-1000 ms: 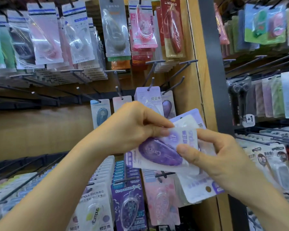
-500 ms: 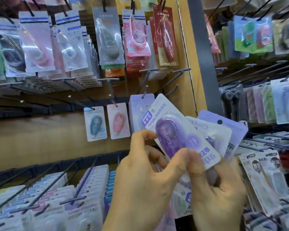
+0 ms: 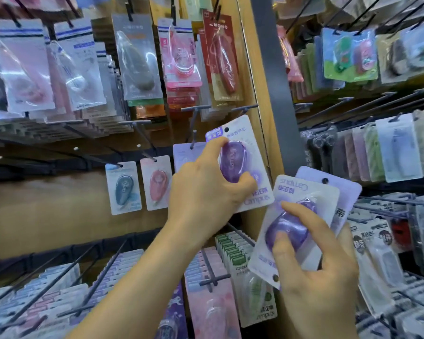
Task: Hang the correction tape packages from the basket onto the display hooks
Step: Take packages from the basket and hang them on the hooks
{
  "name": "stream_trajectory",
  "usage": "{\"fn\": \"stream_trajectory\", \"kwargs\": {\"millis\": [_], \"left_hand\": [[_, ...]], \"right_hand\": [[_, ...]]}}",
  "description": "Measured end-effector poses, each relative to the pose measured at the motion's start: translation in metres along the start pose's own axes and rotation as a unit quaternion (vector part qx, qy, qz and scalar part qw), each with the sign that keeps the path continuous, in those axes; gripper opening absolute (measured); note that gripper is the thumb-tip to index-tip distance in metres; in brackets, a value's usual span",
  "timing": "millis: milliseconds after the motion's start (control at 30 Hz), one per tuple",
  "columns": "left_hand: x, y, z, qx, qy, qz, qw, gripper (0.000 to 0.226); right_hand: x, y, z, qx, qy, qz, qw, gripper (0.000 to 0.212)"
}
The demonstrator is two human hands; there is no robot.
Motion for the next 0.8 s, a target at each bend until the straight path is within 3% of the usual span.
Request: {"fn": "stream_trajectory", "kwargs": {"millis": [133,267,467,567,800], "left_hand": [[-0.009,0.011,-0.01,-0.027,0.136,0.001,0.99,0.069],[-0.016,0.014,-0.026,-0.061,0.232,-0.001,0.971,0.07],[-0.01,0.017,-0.047,-0.104,0.354,-0.026,0.929,0.053],[-0.016,0.023,-0.042,-0.094,0.369,0.002,0.925,0.042],[-0.049,0.053,0.001,-0.047,0.354,0.078,0.931,0.043]], "right_hand": [[0.004,0.008,0.001,0.001,-0.016,0.02,1.0,0.039],[-0.001,0.012,-0.004,-0.018,-0.04,0.075,0.996,0.071],[-0.002,0.016,-0.012,-0.091,0.053,0.102,0.989,0.079],[-0.003,0.02,-0.01,-0.093,0.047,0.123,0.987,0.085],[0.0,0.025,-0.022,-0.142,0.095,0.131,0.977,0.092]]}}
Point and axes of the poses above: each hand's wrist, its own y-axis towards the middle knuckle, its own x-axis out of the back of the hand, z = x × y, the point moved 10 cm from there along y, towards the middle knuckle, and after that the axes turned 7 degrees about z, right-handed, at the moved point
